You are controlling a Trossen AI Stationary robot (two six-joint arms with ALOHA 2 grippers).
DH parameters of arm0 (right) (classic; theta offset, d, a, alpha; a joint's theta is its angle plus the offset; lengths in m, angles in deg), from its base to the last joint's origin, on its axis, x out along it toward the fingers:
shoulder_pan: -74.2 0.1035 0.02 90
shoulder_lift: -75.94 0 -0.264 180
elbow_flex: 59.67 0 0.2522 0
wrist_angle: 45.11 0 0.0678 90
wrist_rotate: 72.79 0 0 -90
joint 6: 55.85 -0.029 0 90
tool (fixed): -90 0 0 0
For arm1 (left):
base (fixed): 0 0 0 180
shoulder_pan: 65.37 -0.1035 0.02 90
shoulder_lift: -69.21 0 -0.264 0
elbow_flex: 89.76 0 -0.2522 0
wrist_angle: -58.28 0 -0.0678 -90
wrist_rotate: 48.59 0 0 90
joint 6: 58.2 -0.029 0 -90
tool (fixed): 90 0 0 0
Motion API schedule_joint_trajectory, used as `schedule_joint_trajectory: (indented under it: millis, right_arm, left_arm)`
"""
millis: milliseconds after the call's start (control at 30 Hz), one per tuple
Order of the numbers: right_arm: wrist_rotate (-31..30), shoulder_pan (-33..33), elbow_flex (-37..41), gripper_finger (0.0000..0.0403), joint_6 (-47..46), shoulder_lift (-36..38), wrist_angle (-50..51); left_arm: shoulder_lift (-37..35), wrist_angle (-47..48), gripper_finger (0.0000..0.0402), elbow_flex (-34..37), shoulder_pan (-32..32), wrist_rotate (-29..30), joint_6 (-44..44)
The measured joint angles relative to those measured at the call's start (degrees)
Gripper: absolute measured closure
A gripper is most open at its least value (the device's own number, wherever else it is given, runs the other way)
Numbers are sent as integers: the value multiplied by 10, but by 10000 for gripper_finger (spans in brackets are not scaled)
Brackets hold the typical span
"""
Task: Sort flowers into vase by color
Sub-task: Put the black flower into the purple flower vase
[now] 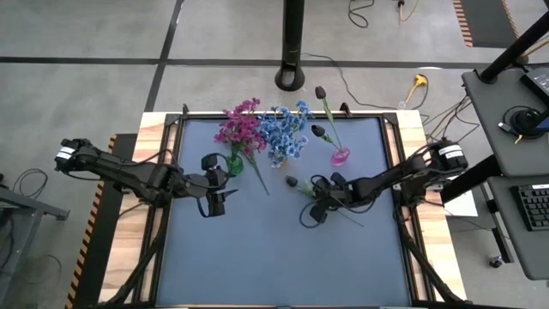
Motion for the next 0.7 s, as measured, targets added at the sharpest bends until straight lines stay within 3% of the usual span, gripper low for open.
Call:
schedule_joint_trajectory:
  millis: [167, 400, 533, 700]
  right_arm:
    - [-8, 39, 4, 381, -6, 73, -11]
    - [-174, 106, 23, 381, 35, 179, -47]
    - [-239, 121, 67, 381, 119, 219, -199]
    - [-247, 112, 137, 381, 288, 246, -469]
  left_arm:
    - [0, -1, 208, 0, 0, 0, 3]
    - [0, -1, 208, 1, 0, 0, 12]
    - [0, -1, 208, 1, 0, 0, 13]
    - [0, -1, 208, 1, 0, 0, 12]
